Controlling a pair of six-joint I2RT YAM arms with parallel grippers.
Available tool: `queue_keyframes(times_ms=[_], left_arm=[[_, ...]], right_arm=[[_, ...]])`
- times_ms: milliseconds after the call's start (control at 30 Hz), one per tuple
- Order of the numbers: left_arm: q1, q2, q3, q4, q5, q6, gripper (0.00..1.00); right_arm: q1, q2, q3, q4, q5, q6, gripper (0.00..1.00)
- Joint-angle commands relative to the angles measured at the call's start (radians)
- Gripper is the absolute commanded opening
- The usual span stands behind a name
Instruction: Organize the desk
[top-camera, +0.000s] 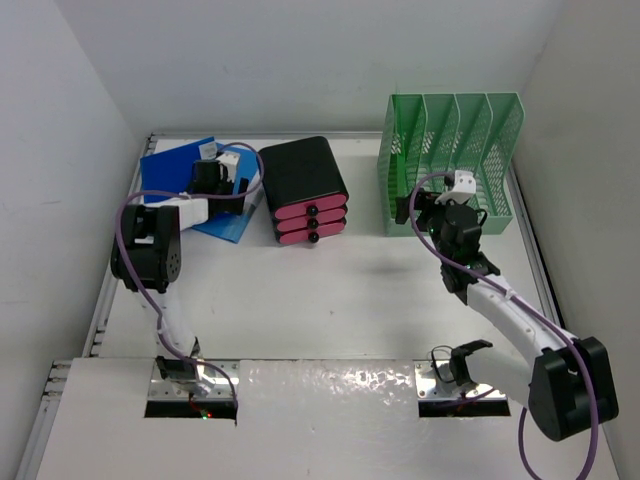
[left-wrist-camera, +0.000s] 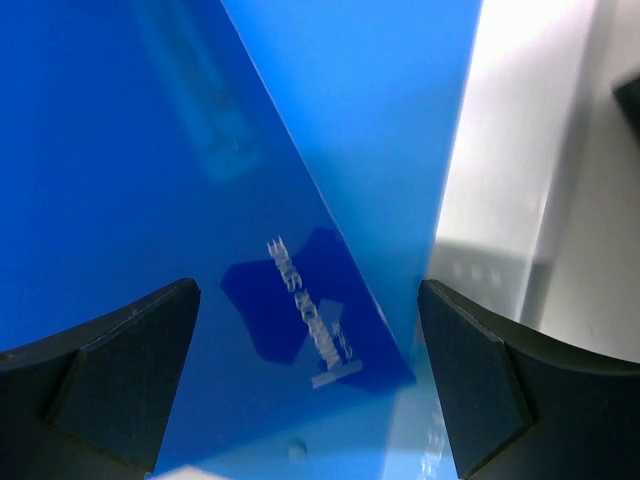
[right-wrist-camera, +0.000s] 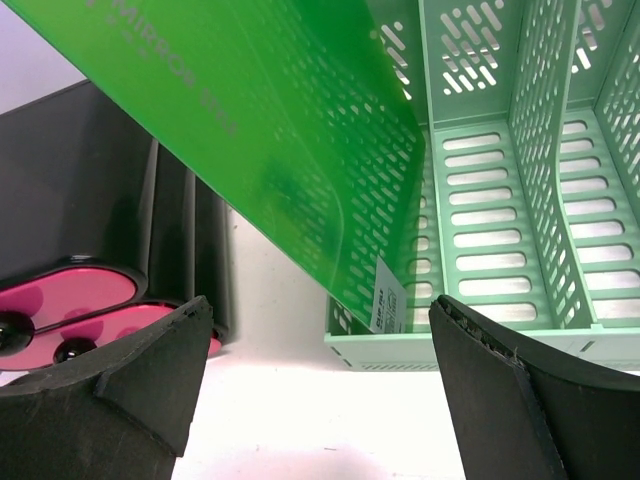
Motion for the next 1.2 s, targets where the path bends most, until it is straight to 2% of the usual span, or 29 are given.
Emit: queue_keyframes(times_ms=[0, 67, 100, 133, 167, 233, 267, 333, 367, 567, 667, 767, 900, 933, 1000, 1100, 1167], left_arm=[[-0.004, 0.044, 0.040, -0.012, -0.015, -0.042, 0.88], [0.001, 0.041, 0.028, -0.015, -0.027, -0.053, 0.80], [0.002, 0.038, 0.023, -0.016, -0.019, -0.050, 0.70], [0.002, 0.031, 0.012, -0.025, -0.010, -0.048, 0.63], [0.002, 0.028, 0.005, -0.030, -0.004, -0.042, 0.49], [0.004, 0.014, -0.014, -0.047, 0.019, -0.041, 0.37], [0.011, 0.006, -0.014, -0.061, 0.033, -0.045, 0.25], [0.031, -0.006, -0.028, -0.100, 0.102, -0.053, 0.12], [0.036, -0.015, -0.038, -0.099, 0.109, -0.055, 0.00], [0.042, -0.092, -0.090, -0.156, 0.197, -0.021, 0.00], [0.070, -0.187, -0.152, -0.176, 0.203, 0.022, 0.00], [0.082, -0.317, -0.216, -0.203, 0.186, 0.072, 0.00], [0.085, -0.380, -0.259, -0.217, 0.148, 0.139, 0.00], [0.084, -0.379, -0.256, -0.216, 0.159, 0.169, 0.24], [0.082, -0.373, -0.244, -0.196, 0.163, 0.182, 0.49], [0.080, -0.373, -0.247, -0.129, 0.107, 0.232, 0.64], [0.080, -0.370, -0.268, -0.041, 0.062, 0.296, 0.65]], right_arm=[[0.002, -0.028, -0.002, 0.017, -0.006, 0.017, 0.86], [0.002, -0.039, -0.007, 0.015, -0.008, 0.019, 0.86], [0.002, -0.043, -0.009, 0.015, -0.008, 0.020, 0.86], [0.002, -0.048, -0.012, 0.015, -0.006, 0.020, 0.86], [0.004, -0.058, -0.016, 0.015, 0.000, 0.022, 0.86], [0.004, -0.071, -0.018, 0.009, 0.001, 0.028, 0.86], [0.002, -0.081, -0.019, 0.009, -0.002, 0.035, 0.86], [0.004, -0.092, -0.019, 0.006, -0.011, 0.045, 0.85], [0.004, -0.097, -0.015, 0.002, -0.023, 0.048, 0.85], [0.008, -0.129, -0.001, -0.047, -0.051, 0.097, 0.78], [0.051, -0.129, 0.007, -0.069, -0.046, 0.101, 0.76], [0.152, -0.120, 0.019, -0.083, -0.020, 0.082, 0.76], [0.227, -0.099, 0.039, -0.095, 0.010, 0.054, 0.77], [0.234, -0.092, 0.039, -0.092, 0.009, 0.055, 0.77], [0.240, -0.089, 0.034, -0.086, 0.009, 0.055, 0.77], [0.240, -0.092, 0.028, -0.095, 0.009, 0.046, 0.77], [0.238, -0.108, 0.016, -0.094, 0.015, 0.036, 0.78]])
